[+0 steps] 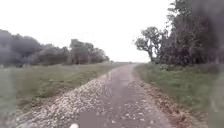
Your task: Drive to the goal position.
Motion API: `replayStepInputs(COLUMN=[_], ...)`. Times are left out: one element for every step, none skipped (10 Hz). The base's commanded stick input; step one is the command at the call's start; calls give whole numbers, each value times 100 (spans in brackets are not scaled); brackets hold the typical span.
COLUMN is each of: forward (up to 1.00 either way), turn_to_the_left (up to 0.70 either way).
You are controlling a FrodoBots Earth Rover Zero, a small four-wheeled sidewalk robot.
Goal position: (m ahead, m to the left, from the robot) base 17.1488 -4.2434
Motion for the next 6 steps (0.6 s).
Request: replayStepInputs(forward=[70,70,70,70,70,70], turn_to_the_left=[-35,0,0,0,0,0])
